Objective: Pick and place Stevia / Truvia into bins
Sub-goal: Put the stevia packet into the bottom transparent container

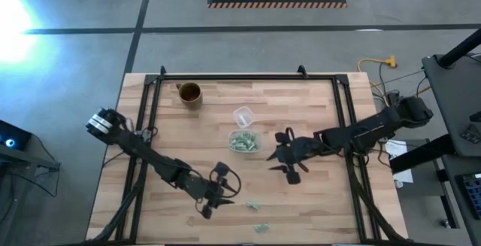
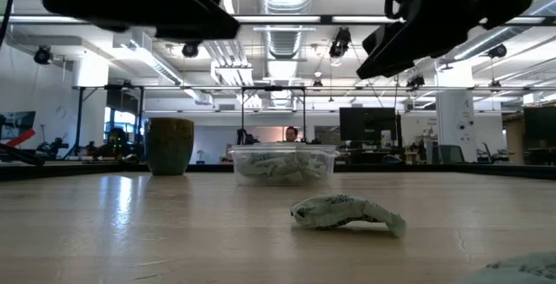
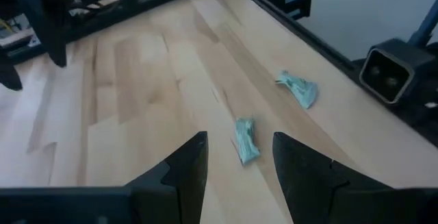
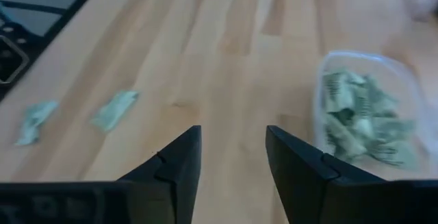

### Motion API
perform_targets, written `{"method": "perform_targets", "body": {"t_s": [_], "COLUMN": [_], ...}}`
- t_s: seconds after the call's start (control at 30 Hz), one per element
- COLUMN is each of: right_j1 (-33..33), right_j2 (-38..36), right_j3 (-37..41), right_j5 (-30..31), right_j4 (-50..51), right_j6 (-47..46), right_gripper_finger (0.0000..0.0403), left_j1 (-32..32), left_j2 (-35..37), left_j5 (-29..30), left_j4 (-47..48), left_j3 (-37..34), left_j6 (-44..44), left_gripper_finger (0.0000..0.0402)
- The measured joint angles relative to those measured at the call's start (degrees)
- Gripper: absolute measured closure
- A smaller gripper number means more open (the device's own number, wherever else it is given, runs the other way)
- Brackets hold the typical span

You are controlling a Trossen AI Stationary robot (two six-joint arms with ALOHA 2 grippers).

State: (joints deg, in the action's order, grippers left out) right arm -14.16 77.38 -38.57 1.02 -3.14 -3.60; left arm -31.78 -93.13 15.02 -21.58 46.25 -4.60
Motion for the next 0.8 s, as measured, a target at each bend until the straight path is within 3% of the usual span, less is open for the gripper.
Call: {"method": "perform_targets", "body": {"t_s": [0.43,0.8], "right_j1": [-6.41,-7.09], "right_j2": [0.33,0.35], "right_j3": [0.11,0.22], "right_j5": [0.04,0.2], "right_j4": [7.34,8.53], "right_j6": [-8.59,-9.74], "right_gripper_finger": [0.0266,0.0276], "left_j1": [1.0,4.09], "left_j2": [-13.9,-20.82], "left_j5": [-0.28,-8.91], "left_j4": [-8.22,-7.67], "left_j3": [5.94,10.91], "left_j6": [-0.27,5.46], "left_gripper_finger": [0.0253,0.0253]}}
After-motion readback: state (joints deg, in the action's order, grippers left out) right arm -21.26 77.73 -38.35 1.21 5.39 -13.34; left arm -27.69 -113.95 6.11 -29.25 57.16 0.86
